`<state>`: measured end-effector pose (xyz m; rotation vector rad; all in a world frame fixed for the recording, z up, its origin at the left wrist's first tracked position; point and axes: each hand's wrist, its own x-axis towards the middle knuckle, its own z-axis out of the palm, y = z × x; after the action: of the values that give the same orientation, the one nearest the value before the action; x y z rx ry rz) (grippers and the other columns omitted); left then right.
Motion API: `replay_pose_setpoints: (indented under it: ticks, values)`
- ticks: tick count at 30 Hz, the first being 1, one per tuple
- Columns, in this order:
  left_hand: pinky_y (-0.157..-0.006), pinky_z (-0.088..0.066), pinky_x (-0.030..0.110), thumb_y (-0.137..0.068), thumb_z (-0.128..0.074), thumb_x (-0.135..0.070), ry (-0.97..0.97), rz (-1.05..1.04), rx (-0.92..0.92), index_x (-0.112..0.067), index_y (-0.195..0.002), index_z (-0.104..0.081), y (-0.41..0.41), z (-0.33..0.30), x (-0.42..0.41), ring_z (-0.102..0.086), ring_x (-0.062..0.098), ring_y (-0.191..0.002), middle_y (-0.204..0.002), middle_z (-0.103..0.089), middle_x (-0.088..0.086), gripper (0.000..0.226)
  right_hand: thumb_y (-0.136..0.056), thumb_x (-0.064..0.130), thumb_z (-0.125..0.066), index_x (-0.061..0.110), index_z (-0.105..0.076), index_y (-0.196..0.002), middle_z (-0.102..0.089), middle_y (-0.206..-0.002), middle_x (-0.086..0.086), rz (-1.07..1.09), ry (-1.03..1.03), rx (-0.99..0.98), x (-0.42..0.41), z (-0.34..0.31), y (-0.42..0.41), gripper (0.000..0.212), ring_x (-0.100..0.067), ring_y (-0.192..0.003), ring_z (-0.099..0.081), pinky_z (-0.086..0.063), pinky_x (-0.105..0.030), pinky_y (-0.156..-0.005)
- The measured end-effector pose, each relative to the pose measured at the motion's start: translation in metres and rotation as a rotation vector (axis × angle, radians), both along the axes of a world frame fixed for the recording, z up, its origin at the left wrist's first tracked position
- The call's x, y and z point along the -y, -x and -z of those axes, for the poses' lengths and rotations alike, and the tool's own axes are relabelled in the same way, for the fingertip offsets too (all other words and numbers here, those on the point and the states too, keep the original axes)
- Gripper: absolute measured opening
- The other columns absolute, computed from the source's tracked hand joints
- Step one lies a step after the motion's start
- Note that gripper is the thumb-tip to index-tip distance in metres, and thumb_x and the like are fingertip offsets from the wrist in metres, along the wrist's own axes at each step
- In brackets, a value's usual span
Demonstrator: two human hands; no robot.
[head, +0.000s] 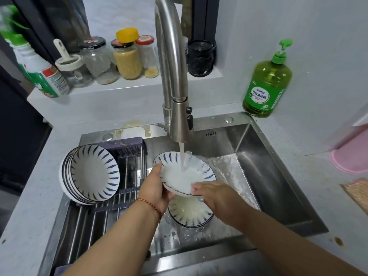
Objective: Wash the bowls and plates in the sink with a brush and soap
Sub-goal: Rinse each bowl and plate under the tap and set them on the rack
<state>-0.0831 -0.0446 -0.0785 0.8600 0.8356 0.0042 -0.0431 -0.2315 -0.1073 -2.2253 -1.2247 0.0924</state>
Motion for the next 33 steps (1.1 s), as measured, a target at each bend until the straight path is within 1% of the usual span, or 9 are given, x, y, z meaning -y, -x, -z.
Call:
replay_pose_setpoints:
  ticks: [3,6,10,15,19,21,24,28,33]
  values:
    - [-0.083,-0.057,0.041,-0.097,-0.047,-0.048,0.046,-0.015,0.035,-0.013,-0.111,-0.067,-0.005,-0.009,0.011,-0.068,0.028,-0.099,-0.108,-0.071,0.012,0.042,-0.089,0.028,-0.047,0.012,-0.065,-0.119,-0.071,-0.110,0.001,0.055,0.020,-0.059,-0.009,-0.013,0.002,0.039,-0.012,-0.099,-0.065,-0.043,-0.019,-0.092]
    - [-0.080,-0.059,0.035,-0.100,-0.044,-0.041,0.024,0.017,0.085,-0.012,-0.120,-0.059,-0.005,-0.011,0.025,-0.066,0.027,-0.104,-0.115,-0.068,0.014,0.039,-0.086,0.030,-0.039,0.016,-0.064,-0.103,-0.058,-0.071,0.011,0.224,-0.065,-0.373,-0.014,-0.023,0.000,0.034,-0.001,-0.062,-0.050,-0.040,-0.023,-0.060]
    - [-0.075,-0.054,0.024,-0.100,-0.045,-0.029,-0.350,0.248,0.126,-0.021,-0.112,-0.059,0.001,-0.006,0.042,-0.065,0.008,-0.091,-0.106,-0.067,0.001,0.020,-0.088,0.027,-0.052,0.023,-0.062,-0.081,-0.061,-0.069,0.010,0.368,-0.213,-0.637,-0.017,-0.017,-0.008,0.013,0.000,-0.062,-0.052,-0.039,-0.018,-0.058]
    - [-0.110,-0.035,0.046,-0.090,-0.045,-0.041,-0.838,0.403,0.083,-0.006,-0.141,-0.032,0.000,-0.008,0.053,-0.041,0.029,-0.132,-0.143,-0.042,0.013,0.063,-0.087,0.020,-0.048,0.000,-0.060,-0.080,-0.059,-0.069,-0.011,0.389,-0.250,-0.737,-0.034,-0.022,-0.001,0.024,-0.011,-0.062,-0.050,-0.040,-0.027,-0.059]
    - [-0.112,-0.031,0.038,-0.091,-0.034,-0.042,-0.872,0.394,0.082,-0.018,-0.146,-0.030,-0.018,-0.012,0.039,-0.040,0.019,-0.131,-0.144,-0.041,-0.001,0.061,-0.083,0.010,-0.050,0.005,-0.063,-0.087,-0.065,-0.078,-0.017,0.382,-0.265,-0.784,-0.038,-0.026,0.003,0.015,-0.015,-0.068,-0.055,-0.047,-0.033,-0.064]
    - [-0.097,-0.042,0.040,-0.091,-0.034,-0.040,-0.842,0.394,0.036,-0.016,-0.123,-0.047,-0.030,-0.011,0.031,-0.051,0.024,-0.112,-0.121,-0.054,0.007,0.043,-0.077,0.022,-0.049,0.009,-0.066,-0.095,-0.069,-0.089,-0.017,0.389,-0.286,-0.846,-0.034,-0.029,0.005,0.028,-0.016,-0.072,-0.059,-0.049,-0.032,-0.068]
    - [-0.071,-0.039,0.032,-0.101,-0.032,-0.024,-0.736,0.349,0.016,-0.021,-0.090,-0.046,-0.041,-0.011,0.024,-0.049,0.021,-0.080,-0.085,-0.050,0.003,0.019,-0.083,0.026,-0.054,0.015,-0.067,-0.101,-0.069,-0.093,-0.016,0.403,-0.346,-0.945,-0.026,-0.031,0.005,0.025,-0.020,-0.075,-0.062,-0.051,-0.036,-0.062]
    - [-0.086,-0.033,0.028,-0.105,-0.021,-0.025,-0.684,0.383,-0.055,-0.025,-0.111,-0.045,-0.041,-0.006,0.017,-0.048,0.019,-0.095,-0.102,-0.053,0.000,0.024,-0.082,0.022,-0.059,0.014,-0.068,-0.100,-0.071,-0.088,-0.010,0.455,-0.556,-1.141,-0.017,-0.027,0.004,0.022,-0.023,-0.072,-0.066,-0.050,-0.033,-0.052]
    - [-0.108,-0.037,0.050,-0.103,-0.024,-0.039,-0.626,0.429,-0.187,-0.019,-0.139,-0.041,-0.033,0.016,0.009,-0.049,0.038,-0.123,-0.133,-0.052,0.017,0.045,-0.093,0.015,-0.053,0.003,-0.059,-0.120,-0.069,-0.111,-0.019,0.527,-0.820,-1.422,-0.013,-0.017,-0.006,0.031,-0.037,-0.104,-0.065,-0.048,-0.058,-0.092]
